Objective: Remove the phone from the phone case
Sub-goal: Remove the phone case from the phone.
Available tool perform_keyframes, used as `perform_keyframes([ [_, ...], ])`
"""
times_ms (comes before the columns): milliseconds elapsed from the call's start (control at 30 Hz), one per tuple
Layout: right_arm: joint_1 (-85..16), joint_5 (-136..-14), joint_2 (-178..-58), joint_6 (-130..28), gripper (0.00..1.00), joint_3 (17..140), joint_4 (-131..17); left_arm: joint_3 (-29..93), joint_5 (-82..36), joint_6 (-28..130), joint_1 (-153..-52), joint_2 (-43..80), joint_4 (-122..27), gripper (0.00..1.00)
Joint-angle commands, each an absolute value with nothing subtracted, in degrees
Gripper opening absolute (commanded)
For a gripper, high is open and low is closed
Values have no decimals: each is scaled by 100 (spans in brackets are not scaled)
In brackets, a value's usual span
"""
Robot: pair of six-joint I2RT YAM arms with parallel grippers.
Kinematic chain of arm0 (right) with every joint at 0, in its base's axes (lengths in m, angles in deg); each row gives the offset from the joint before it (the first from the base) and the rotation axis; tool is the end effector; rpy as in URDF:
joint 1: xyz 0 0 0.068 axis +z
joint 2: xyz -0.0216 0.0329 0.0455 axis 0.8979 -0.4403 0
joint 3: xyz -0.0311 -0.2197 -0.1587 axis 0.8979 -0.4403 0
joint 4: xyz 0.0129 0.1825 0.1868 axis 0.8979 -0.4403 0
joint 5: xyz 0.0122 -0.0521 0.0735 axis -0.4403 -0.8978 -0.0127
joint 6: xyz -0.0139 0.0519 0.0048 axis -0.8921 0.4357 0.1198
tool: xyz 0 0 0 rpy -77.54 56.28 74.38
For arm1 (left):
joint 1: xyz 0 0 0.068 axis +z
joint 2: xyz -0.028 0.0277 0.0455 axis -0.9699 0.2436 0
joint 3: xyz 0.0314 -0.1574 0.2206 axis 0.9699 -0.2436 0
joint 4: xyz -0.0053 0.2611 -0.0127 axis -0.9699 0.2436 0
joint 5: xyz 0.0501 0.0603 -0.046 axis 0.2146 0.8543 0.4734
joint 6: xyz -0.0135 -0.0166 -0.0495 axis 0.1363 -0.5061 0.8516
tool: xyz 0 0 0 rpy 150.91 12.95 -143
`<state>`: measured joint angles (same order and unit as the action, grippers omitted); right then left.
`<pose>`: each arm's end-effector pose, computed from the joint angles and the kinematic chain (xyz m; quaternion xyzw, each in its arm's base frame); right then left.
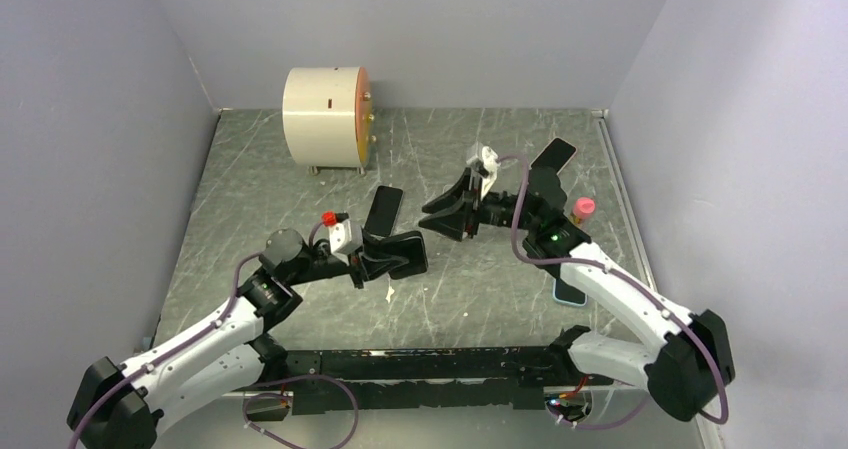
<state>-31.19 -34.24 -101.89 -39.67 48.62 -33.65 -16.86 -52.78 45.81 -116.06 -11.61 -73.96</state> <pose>0.2015 0.1611 0.3349 -0.3793 0.5782 0.5399 0.4799 0.1269 -0.1358 0.2771 0.4145 0.5295 -0.4786 0.5646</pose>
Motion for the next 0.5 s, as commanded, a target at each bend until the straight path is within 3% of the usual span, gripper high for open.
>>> perform_keyframes([
  [0,-3108,-3695,-9625,-5957,43,4479,-4653,-1116,-5478,5085,-11323,-951,-7574,2],
  [233,-2968,-3246,-9165,-6935,48,3864,-4900,-1068,-6397,6807,-10540,-173,-8954,3],
  [467,-2905,-3356,-9475,-7196,49,3879,-4853,-951,-6977,7436,-10483,94,-9517,2],
])
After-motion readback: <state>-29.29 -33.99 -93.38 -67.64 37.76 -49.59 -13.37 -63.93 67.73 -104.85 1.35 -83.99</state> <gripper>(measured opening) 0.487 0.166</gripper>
